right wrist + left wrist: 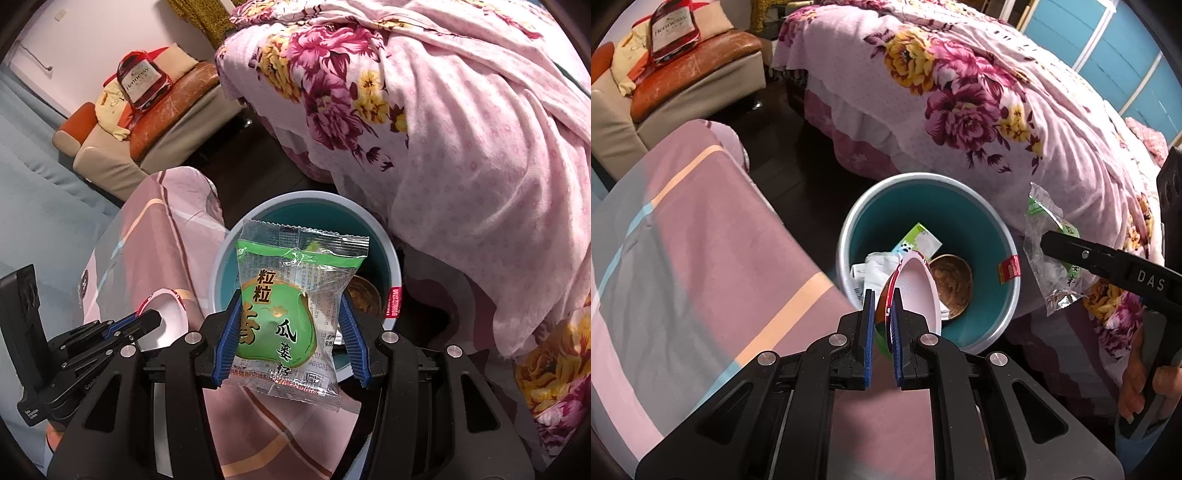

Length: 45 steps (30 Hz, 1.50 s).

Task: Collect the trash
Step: 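Carry the paper cup and snack packet over the teal bin with both grippers, then open the left gripper to drop the cup while the right gripper releases the packet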

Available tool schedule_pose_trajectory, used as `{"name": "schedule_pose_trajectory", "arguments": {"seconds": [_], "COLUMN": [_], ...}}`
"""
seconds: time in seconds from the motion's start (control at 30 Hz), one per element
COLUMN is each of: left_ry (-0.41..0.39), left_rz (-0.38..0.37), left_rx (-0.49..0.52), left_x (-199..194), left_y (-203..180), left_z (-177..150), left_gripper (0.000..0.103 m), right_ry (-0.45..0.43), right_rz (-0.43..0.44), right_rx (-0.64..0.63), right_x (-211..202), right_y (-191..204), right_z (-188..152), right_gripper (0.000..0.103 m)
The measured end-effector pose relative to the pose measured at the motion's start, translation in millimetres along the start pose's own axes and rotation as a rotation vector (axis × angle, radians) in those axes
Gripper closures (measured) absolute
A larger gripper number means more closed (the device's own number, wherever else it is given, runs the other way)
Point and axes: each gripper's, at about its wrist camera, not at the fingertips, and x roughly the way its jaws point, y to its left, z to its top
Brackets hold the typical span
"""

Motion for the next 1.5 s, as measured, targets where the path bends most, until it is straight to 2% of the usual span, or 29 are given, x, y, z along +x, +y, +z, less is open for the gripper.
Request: {"name": "schedule_pose_trajectory", "arguments": {"seconds": [0.37, 0.4, 0.47, 0.5, 0.53, 0.63, 0.73, 1.27, 1.43, 1.5], "left_ry": [0.014, 0.014, 0.011, -0.001, -0.014, -0.039, -0.046, -0.048, -0.056, -0.063], "left_rz": [-0.024, -0.027, -0.017, -0.001, 0.014, 0.029, 0.029, 0.031, 0.031, 0.035], "left_rx": [0.003, 0.003, 0.004, 0.004, 0.006, 0.002, -0.019, -0.106, -0.115, -0.116], "left_x": [17, 17, 17, 16, 14, 10, 7, -5, -10, -12], "left_y": [-2, -2, -2, -1, -1, 1, 5, 34, 40, 42], "left_z": [8, 8, 8, 8, 8, 9, 8, -7, -11, -12], "left_gripper": [0.092, 0.087, 0.064, 0.041, 0.027, 0.018, 0.014, 0.013, 0.012, 0.01], "right_ry": [0.002, 0.001, 0.001, 0.002, 0.003, 0.006, 0.015, 0.037, 0.034, 0.033], "right_rz": [-0.039, -0.042, -0.045, -0.047, -0.049, -0.055, -0.062, -0.1, -0.098, -0.101], "right_rx": [-0.015, -0.016, -0.015, -0.014, -0.013, -0.015, -0.022, -0.083, -0.085, -0.085], "right_x": [2, 2, 2, 2, 3, 4, 7, 22, 21, 21], "right_y": [2, 3, 3, 3, 3, 5, 7, 31, 37, 39], "right_z": [6, 7, 8, 9, 9, 10, 10, 9, 9, 9], "right_gripper": [0.055, 0.055, 0.055, 0.055, 0.055, 0.055, 0.054, 0.049, 0.031, 0.029]}}
